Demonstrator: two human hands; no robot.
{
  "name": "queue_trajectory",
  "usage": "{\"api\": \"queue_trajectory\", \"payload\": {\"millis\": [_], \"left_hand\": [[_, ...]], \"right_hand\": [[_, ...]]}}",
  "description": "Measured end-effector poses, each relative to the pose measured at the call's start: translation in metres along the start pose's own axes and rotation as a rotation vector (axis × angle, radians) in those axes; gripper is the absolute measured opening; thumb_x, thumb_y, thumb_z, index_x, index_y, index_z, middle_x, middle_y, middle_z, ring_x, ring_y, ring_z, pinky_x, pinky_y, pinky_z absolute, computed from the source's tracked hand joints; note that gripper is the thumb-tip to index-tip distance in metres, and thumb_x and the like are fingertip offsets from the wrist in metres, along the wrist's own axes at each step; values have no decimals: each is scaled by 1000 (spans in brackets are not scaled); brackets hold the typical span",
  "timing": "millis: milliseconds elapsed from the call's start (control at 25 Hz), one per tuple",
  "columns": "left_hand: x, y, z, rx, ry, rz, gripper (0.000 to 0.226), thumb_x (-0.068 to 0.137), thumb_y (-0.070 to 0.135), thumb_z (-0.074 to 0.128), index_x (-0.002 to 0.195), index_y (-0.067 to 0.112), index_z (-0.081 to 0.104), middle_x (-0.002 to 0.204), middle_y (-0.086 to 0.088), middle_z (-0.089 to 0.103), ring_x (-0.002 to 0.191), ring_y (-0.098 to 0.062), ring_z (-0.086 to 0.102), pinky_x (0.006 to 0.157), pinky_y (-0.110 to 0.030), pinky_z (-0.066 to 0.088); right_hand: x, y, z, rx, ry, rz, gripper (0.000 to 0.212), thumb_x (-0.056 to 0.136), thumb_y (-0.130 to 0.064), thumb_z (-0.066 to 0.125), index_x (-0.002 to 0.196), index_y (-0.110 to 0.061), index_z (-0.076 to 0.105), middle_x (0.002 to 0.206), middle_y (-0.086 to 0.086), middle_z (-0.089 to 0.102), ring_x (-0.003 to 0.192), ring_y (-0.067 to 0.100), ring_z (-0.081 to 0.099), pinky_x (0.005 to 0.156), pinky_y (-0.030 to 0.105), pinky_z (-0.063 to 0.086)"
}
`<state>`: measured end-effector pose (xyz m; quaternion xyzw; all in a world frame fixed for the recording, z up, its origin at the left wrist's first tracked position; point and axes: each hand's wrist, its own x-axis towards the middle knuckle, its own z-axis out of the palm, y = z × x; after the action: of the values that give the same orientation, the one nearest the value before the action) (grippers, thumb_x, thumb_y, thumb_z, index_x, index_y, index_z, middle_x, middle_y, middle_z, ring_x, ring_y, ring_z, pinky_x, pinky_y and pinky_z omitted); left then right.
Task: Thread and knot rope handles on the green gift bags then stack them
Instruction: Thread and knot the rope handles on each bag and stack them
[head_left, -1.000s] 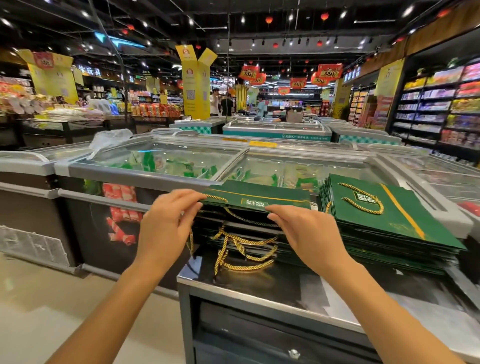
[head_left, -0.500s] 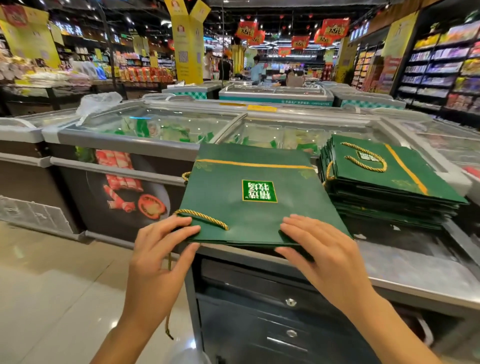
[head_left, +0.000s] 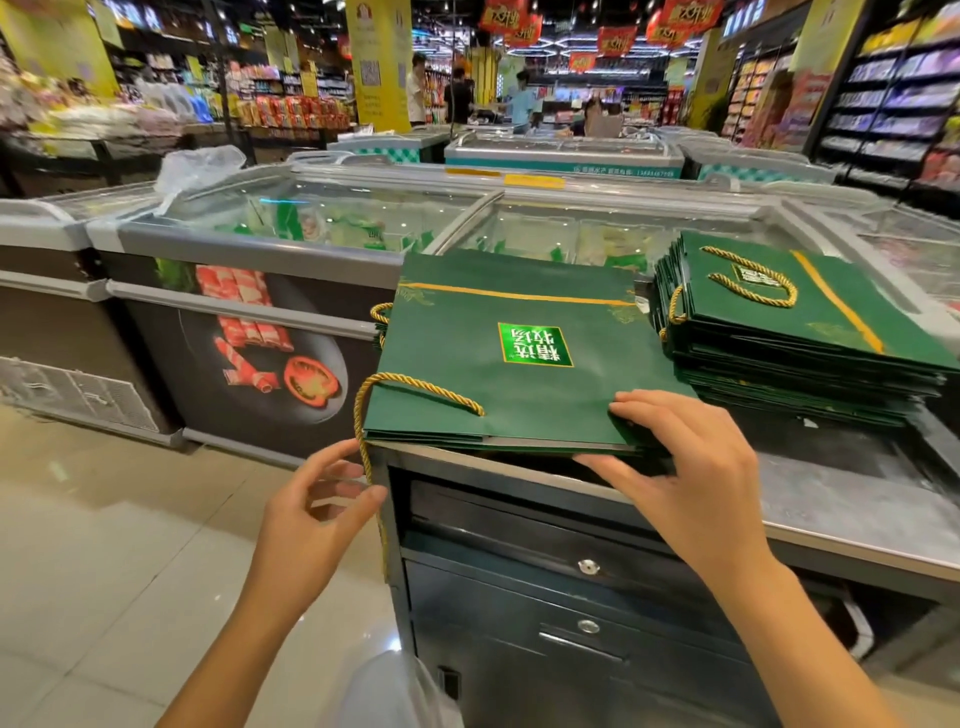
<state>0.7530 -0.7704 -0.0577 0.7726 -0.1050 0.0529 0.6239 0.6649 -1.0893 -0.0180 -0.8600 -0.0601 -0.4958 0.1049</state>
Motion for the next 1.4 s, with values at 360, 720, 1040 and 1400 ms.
{"api": "queue_trajectory", "payload": {"millis": [360,720,1040,1400], "left_hand": [[-4,30,-2,-209,61,29,6,86,21,70,86,21,76,73,-6,69,61,-21,59,56,-20,53],[4,140,17,-522,-95,59,20,79,20,71,92,6,68,75,-7,72,64,-15,69,54,-16,54],[19,167,64,-697,-129,38,4,92,8,68,91,6,64,79,-9,71,76,-20,73,67,-23,59],[28,170,71,-834,-143,-22,6,94,8,63,93,5,59,76,-5,71,68,-11,70,65,-20,59]], "right_hand": [[-1,2,0,39,-14,-6,55,80,-58,74,105,-10,77,111,1,75,107,21,69,95,40,51],[19,-36,-21,493,-181,81,39,95,-52,59,104,-19,77,106,-16,73,108,10,66,91,46,51],[54,-72,-43,676,-531,291,38,83,-51,76,111,-26,65,89,-11,75,89,6,69,83,20,50],[64,-54,-29,517,-400,364,7,91,-25,75,94,-19,78,71,-6,71,65,17,64,65,34,55]]}}
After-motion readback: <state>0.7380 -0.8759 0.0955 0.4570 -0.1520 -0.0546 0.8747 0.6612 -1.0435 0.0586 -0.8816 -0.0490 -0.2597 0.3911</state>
